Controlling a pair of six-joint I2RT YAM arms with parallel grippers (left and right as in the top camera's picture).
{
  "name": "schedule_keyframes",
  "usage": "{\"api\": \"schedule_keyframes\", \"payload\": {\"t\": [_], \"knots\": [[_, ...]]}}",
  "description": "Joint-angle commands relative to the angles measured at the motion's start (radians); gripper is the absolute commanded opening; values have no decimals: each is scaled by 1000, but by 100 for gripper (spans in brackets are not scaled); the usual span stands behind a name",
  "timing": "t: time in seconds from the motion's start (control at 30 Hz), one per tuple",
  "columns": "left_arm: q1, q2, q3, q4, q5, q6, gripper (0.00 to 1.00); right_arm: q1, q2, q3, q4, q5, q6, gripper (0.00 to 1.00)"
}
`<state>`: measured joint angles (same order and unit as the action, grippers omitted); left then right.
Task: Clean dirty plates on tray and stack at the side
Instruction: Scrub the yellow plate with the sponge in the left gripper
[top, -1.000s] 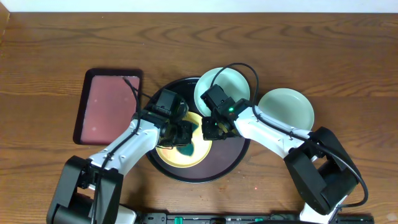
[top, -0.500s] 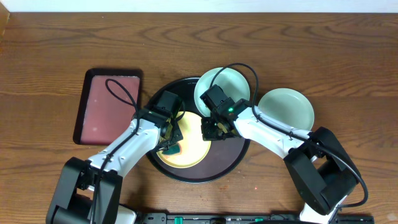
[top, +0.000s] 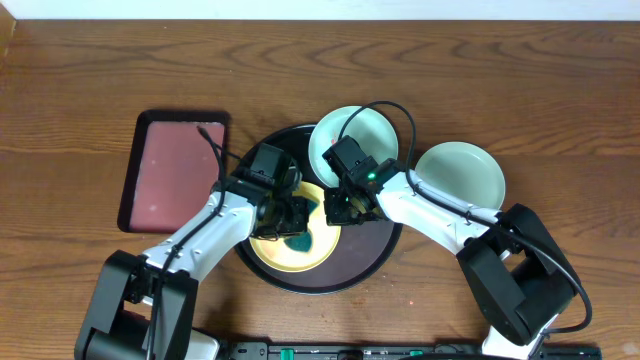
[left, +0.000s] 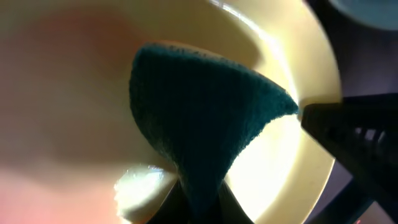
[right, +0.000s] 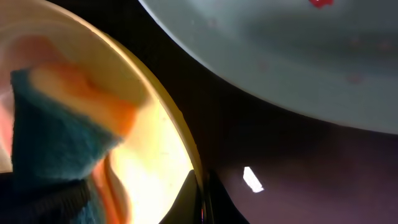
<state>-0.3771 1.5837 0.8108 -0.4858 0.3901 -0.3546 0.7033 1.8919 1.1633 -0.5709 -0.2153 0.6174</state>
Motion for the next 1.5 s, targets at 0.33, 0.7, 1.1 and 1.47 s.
{"api": "schedule_keyframes", "payload": {"t": [0.33, 0.7, 1.1, 1.47], "knots": [[11, 10, -8, -180, -422, -432, 7, -2, 6, 19, 5, -4, 10, 1], [12, 10, -8, -25, 143, 55, 7, -2, 6, 19, 6, -11, 6, 1], [138, -18, 161, -100, -266, -204, 7, -2, 6, 19, 6, -11, 2, 1], [353, -119, 384, -375, -384, -82, 7, 10, -51, 50, 2, 11, -132, 1]]}}
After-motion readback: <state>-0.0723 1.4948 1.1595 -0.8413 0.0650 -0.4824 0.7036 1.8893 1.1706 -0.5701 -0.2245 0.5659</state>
